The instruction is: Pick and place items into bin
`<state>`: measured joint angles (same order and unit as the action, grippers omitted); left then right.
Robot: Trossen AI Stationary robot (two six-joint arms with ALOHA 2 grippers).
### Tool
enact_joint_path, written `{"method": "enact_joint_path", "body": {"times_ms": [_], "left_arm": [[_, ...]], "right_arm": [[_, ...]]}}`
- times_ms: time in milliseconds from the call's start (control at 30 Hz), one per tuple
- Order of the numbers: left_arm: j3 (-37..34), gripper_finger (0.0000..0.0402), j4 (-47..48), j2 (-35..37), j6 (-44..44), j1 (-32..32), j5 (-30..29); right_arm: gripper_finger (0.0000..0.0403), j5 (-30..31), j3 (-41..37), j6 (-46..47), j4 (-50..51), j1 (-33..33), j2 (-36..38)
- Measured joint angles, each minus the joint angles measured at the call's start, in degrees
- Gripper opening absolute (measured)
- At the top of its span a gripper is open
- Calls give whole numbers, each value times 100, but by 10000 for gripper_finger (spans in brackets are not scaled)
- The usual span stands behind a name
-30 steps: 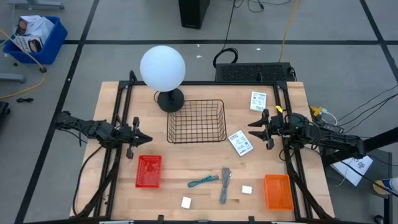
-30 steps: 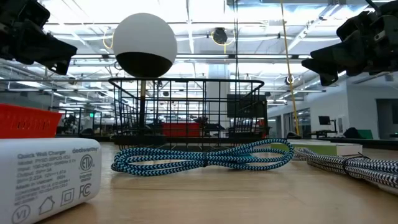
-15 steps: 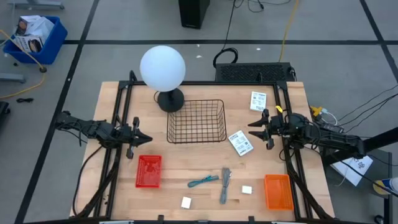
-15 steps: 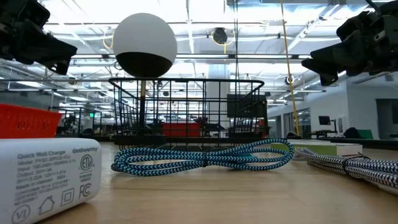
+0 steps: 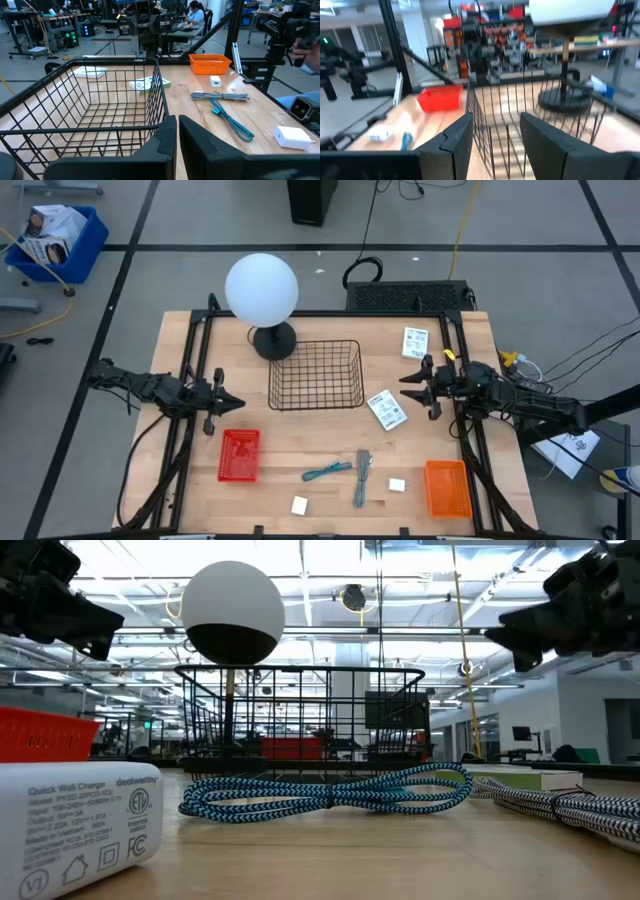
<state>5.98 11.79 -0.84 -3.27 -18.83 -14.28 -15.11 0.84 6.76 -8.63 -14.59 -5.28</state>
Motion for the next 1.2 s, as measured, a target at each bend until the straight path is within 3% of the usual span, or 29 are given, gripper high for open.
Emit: {"method": "enact_joint_path", "body": {"times_ms": [167,367,633,733,800,900,967,1100,1200], "left_arm": [[0,24,0,-1,0,0,1],[-2,24,0,-2,0,0,0],[-2,24,-1,-1,2,0,0],[0,24,-2,0,209,0,-101],[-2,24,-4,-1,327,0,-179],[-2,24,-199,-2,191,0,-234],[-2,24,-579,-2,104,0,-274],[0,24,-2005,-16,-212,0,-303],[0,24,-2928,-28,-559,-2,-192]], "right_arm": [[155,6,1,1397,-487,6,0],[155,34,0,2106,-1084,6,-24],[155,512,0,2075,-1074,9,-242],[155,1039,0,2064,-964,6,-455],[155,765,1,2110,-984,94,-568],[155,123,1,2487,-1516,458,-813],[155,32,2,2359,-1989,868,-1019],[155,789,95,1799,-2696,1818,-1557],[155,1305,322,1394,-2697,2595,-2154]]}}
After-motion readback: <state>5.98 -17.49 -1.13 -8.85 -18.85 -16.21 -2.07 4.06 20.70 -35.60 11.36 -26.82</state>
